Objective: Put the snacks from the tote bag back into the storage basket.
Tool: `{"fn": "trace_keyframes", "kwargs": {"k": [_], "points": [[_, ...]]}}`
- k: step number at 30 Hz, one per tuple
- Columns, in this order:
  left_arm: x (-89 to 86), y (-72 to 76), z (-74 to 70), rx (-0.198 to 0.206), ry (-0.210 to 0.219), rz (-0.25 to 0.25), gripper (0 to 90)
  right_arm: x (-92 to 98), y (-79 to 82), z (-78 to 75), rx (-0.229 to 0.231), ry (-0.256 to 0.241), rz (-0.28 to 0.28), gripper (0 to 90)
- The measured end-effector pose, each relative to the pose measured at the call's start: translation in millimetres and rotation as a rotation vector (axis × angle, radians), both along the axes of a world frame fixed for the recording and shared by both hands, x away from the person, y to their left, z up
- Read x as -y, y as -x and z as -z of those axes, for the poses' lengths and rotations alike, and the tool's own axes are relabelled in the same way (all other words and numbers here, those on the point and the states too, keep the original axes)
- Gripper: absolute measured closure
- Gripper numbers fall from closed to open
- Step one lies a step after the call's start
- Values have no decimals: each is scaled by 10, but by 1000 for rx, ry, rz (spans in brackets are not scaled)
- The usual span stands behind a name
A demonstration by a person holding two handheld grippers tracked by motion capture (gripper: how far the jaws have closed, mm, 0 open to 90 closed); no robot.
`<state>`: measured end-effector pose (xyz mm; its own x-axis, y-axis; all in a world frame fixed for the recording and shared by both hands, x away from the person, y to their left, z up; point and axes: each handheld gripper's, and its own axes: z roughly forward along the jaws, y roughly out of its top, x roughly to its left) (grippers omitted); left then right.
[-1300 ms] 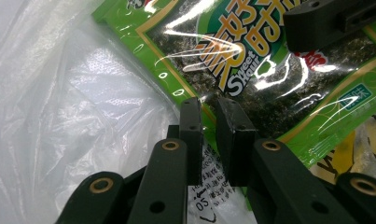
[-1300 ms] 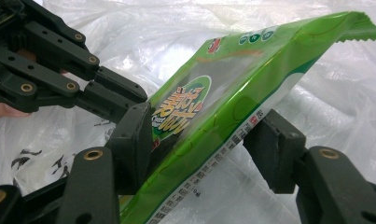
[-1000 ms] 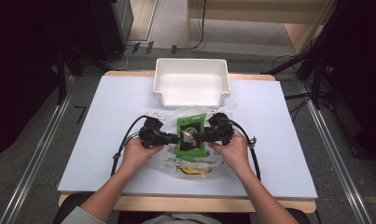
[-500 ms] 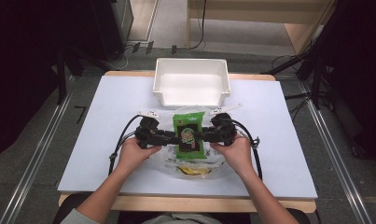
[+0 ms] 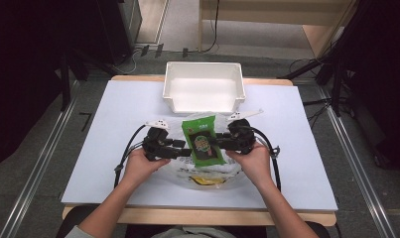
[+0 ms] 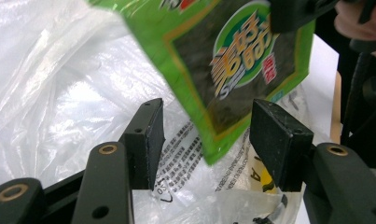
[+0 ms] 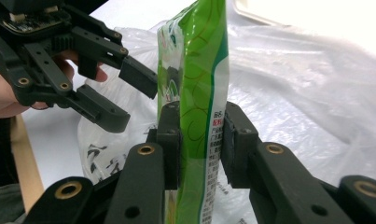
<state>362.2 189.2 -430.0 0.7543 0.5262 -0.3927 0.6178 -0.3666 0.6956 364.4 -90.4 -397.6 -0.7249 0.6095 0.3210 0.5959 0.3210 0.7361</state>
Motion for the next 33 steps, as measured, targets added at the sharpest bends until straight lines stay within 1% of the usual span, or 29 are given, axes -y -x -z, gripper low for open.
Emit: {"fn": "trace_keyframes", "kwargs": {"k": [2,13,20,22,23,25,29,33], "points": [[0,-6,8,-3,-6,-1,459,11,5,-15,12,5,5,735],[-9,-22,37,-5,-20,-18,442,62,12,-73,38,5,22,735],[-19,-42,62,-10,-26,-39,438,151,1,-95,56,4,48,735],[-19,-48,68,-14,-27,-37,438,161,1,-96,58,9,51,735],[-16,-47,74,-14,-31,-36,437,177,-3,-100,61,11,64,735],[-18,-51,81,-11,-43,-31,437,191,-16,-111,62,12,71,735],[-7,-58,108,-35,-46,-30,434,204,-41,-149,73,18,90,735],[13,-54,122,-22,-70,-24,434,213,-73,-174,86,27,102,735]]}}
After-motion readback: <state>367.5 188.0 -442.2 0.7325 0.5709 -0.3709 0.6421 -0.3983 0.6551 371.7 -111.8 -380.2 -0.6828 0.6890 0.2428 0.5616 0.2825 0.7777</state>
